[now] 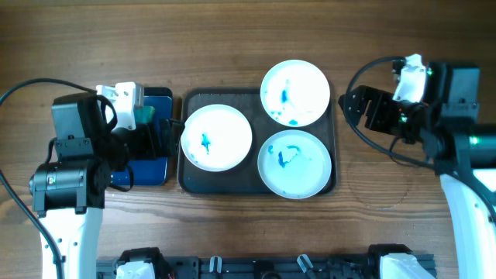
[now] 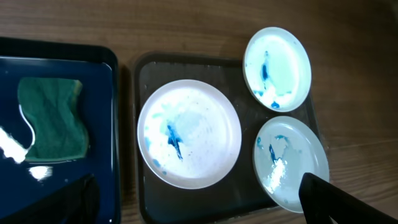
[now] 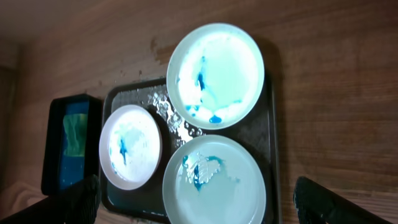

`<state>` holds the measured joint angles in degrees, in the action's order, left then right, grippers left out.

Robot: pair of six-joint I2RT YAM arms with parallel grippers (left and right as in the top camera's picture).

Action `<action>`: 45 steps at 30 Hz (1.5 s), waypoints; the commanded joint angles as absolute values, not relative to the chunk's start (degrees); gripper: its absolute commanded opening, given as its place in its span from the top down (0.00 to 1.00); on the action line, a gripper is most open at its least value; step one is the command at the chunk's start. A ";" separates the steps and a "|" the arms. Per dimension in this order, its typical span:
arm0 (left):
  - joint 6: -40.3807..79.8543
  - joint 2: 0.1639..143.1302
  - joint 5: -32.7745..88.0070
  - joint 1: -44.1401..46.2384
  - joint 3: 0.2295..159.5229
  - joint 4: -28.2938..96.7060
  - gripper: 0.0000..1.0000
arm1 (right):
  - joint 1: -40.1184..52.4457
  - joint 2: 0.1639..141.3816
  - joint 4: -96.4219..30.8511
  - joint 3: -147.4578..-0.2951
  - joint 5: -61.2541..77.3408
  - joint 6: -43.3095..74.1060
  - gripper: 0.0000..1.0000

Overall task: Clean dirty plates on tray and stack at the side
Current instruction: 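Move left gripper to sponge and right gripper to left plate rim, then grasp the green sponge with the left gripper and lift it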

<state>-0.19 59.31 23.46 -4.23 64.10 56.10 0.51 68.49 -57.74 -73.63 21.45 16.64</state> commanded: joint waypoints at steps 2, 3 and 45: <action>8.23 59.37 22.59 -3.97 64.95 56.93 0.00 | 3.73 72.99 -57.58 -74.67 24.21 14.02 0.00; 9.32 59.37 21.23 -3.97 64.95 57.74 0.00 | 5.32 73.97 -57.10 -74.70 22.96 13.96 0.00; 10.72 93.43 3.31 -11.64 73.08 54.68 0.08 | 33.95 119.04 -27.03 -76.42 13.17 29.15 0.96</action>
<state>11.53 91.07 4.10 -11.38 72.36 54.26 33.82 117.43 -26.94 -75.55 12.88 28.27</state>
